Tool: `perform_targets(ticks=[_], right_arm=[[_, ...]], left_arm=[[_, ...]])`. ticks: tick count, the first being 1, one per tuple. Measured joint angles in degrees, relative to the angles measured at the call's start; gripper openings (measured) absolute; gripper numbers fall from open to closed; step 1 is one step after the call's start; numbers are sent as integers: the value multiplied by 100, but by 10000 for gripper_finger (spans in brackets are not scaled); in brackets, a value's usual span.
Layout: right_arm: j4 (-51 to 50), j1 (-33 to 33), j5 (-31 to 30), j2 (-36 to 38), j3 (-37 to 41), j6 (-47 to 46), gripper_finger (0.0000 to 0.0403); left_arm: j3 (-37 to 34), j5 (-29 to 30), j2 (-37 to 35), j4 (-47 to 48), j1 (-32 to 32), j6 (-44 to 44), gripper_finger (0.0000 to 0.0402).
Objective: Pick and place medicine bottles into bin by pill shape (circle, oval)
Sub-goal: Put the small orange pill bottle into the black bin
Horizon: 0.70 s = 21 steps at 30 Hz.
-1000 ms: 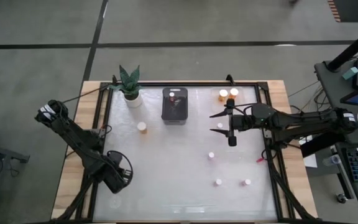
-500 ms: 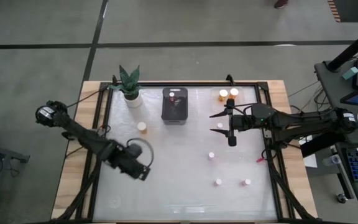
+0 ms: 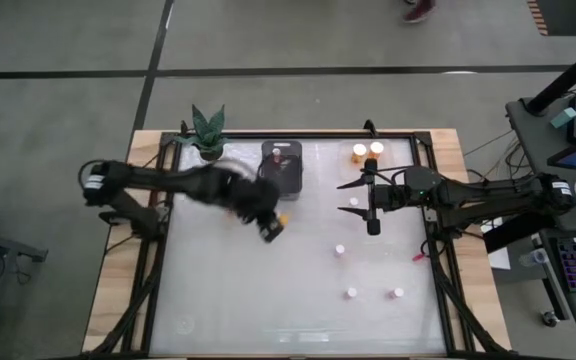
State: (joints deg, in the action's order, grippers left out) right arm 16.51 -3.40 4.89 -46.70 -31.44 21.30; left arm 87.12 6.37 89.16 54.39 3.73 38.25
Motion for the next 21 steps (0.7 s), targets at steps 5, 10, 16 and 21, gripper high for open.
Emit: perform_targets(ticks=[5, 10, 16, 21], right_arm=[[0, 0, 0, 0, 0, 42, 233], [-2, 0, 0, 0, 0, 51, 233], [-10, 0, -2, 0, 0, 95, 233], [-43, 0, -2, 0, 0, 110, 233]], left_arm=[[687, 0, 660, 11, -945, -1500, 87], [1223, -96, 1330, 6, -1825, -2458, 87], [1389, -308, 2007, 38, -2637, -2986, 87], [1386, -318, 2307, 312, -2995, -3304, 87]])
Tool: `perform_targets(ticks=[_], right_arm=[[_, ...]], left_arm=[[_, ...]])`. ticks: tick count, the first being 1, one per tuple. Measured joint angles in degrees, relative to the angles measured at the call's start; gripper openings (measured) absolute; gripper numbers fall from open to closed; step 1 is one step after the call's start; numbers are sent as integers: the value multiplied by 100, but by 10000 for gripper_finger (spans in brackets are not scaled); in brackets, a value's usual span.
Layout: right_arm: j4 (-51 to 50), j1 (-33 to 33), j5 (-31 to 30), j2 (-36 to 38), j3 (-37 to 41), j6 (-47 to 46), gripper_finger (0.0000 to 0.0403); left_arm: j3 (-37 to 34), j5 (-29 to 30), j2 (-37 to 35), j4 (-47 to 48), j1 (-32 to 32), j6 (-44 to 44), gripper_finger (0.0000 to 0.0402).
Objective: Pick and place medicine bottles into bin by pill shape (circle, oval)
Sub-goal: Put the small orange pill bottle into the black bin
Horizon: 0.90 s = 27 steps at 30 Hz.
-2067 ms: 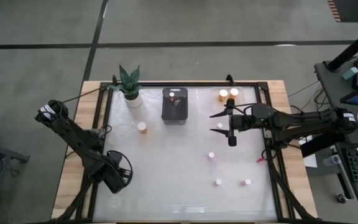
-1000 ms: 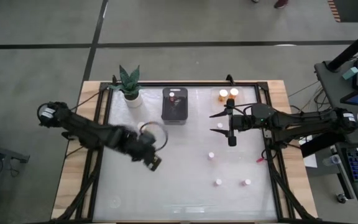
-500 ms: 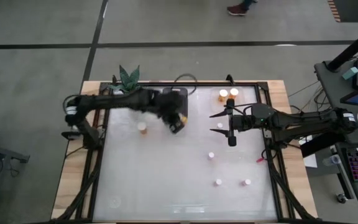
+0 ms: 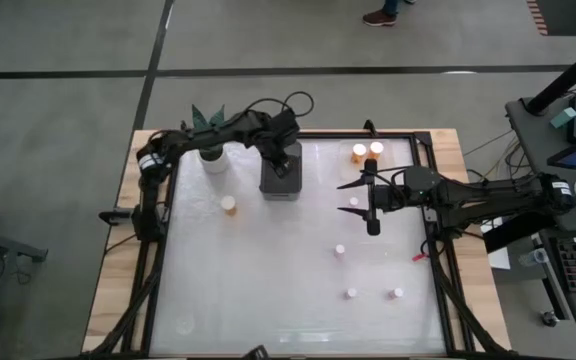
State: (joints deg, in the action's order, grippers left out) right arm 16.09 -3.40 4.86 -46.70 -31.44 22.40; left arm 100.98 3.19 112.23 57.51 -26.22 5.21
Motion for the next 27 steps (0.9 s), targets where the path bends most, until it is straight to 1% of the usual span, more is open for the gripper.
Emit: perform_targets(ticks=[4, 22, 27], right_arm=[[-42, 0, 0, 0, 0, 19, 233], [-83, 0, -2, 0, 0, 32, 233], [-84, 0, -2, 0, 0, 34, 233]], left_arm=[[-8, 12, 139, 12, -128, -133, 87], [-23, 6, 504, -47, -142, -122, 87], [-23, 8, 508, -111, -142, -118, 105]])
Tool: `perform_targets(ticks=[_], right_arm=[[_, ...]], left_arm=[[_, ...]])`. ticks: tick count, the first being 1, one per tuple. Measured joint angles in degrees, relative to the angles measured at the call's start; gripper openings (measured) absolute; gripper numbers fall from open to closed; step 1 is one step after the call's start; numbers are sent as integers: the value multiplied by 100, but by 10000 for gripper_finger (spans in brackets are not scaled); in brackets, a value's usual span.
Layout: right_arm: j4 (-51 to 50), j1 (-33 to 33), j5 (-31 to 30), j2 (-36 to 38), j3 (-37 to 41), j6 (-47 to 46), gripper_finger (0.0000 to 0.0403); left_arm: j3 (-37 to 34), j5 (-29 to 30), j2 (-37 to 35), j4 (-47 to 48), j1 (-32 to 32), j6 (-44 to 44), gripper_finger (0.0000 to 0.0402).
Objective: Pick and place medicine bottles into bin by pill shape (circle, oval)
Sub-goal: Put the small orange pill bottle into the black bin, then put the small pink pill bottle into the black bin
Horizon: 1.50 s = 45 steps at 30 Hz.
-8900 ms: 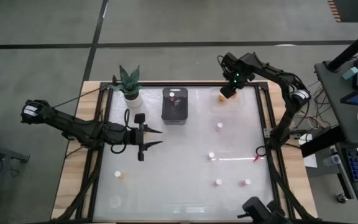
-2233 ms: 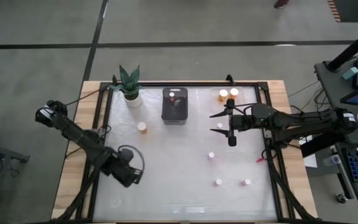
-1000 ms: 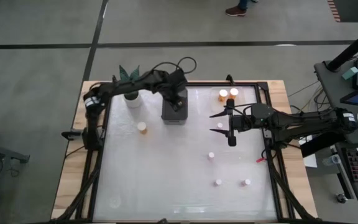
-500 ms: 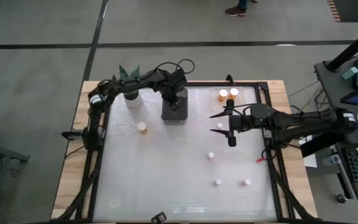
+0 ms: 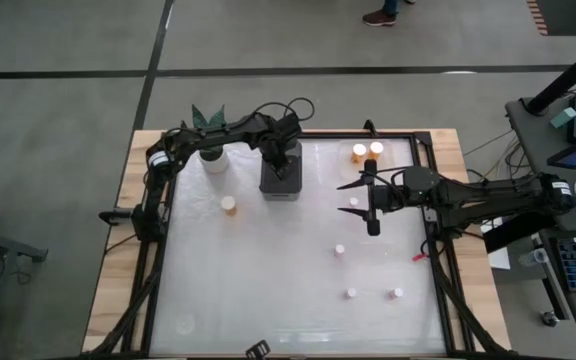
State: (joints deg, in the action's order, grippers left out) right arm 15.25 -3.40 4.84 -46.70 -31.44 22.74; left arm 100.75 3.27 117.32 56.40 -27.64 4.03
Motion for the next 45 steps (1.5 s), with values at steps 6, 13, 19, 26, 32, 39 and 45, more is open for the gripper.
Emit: perform_targets(ticks=[6, 13, 19, 26, 32, 39, 45], right_arm=[[-1, -1, 0, 0, 0, 26, 233], [-3, 0, 0, 0, 0, 28, 233], [-7, 0, 0, 0, 0, 42, 233], [-7, 0, 0, 0, 0, 42, 233], [-7, -2, 0, 0, 0, 42, 233], [-14, -2, 0, 0, 0, 42, 233], [-35, -1, 0, 0, 0, 66, 233]], left_arm=[[-7, 2, 9, -31, 0, 3, 121], [-13, 2, 15, -202, 0, 11, 124], [-13, 0, 15, -207, 0, 13, 125], [-13, 0, 15, -212, -2, 13, 125], [-13, -1, 15, -212, -4, 20, 125], [-13, -2, 15, -212, -4, 17, 126], [-13, -2, 15, -215, -4, 18, 162]])
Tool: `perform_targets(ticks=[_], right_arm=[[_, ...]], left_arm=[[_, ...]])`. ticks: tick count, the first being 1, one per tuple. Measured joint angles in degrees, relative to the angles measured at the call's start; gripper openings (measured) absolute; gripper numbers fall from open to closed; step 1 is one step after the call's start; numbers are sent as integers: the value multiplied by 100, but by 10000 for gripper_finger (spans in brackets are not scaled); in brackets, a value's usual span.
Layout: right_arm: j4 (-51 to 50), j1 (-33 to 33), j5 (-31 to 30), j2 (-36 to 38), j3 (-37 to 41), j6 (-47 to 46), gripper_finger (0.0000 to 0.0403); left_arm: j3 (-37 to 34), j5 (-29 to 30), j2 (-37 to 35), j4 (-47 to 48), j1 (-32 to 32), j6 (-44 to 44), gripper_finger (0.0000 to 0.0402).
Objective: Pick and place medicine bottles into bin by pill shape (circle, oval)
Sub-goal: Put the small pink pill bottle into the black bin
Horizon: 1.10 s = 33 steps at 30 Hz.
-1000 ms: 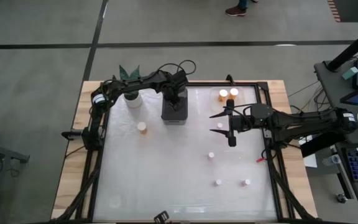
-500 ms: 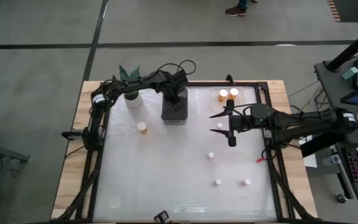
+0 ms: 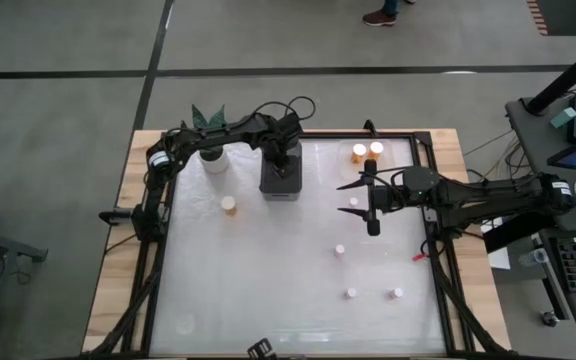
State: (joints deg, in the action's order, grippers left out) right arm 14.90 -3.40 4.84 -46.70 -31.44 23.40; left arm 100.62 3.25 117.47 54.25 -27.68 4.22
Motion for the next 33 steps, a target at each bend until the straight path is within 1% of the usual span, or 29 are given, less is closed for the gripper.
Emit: perform_targets(ticks=[5, 8, 13, 17, 20, 23, 25, 33], right_arm=[[-9, -1, 0, 0, 0, 17, 233], [-11, -1, 0, 0, 0, 17, 233], [-14, -1, -40, 0, 0, 17, 233], [-37, -2, -48, 0, 0, -17, 233], [-62, 0, -67, 0, 0, -92, 233], [-119, -1, -211, 0, 0, -203, 233], [-161, 1, -351, 0, 0, -303, 233], [-522, 1, -374, 2, 0, -867, 233]], left_arm=[[0, 11, 0, -24, 1, 40, 205], [0, 31, -11, -16, 0, 42, 220], [13, 31, -264, 96, 41, 165, 223], [8, 23, -624, 207, 260, 257, 223], [6, 27, -933, 171, 549, 284, 223], [0, 39, -1206, 53, 944, 229, 223], [-9, 43, -1365, -16, 1250, 140, 223], [-127, 61, -1715, -399, 2646, -293, 223]])
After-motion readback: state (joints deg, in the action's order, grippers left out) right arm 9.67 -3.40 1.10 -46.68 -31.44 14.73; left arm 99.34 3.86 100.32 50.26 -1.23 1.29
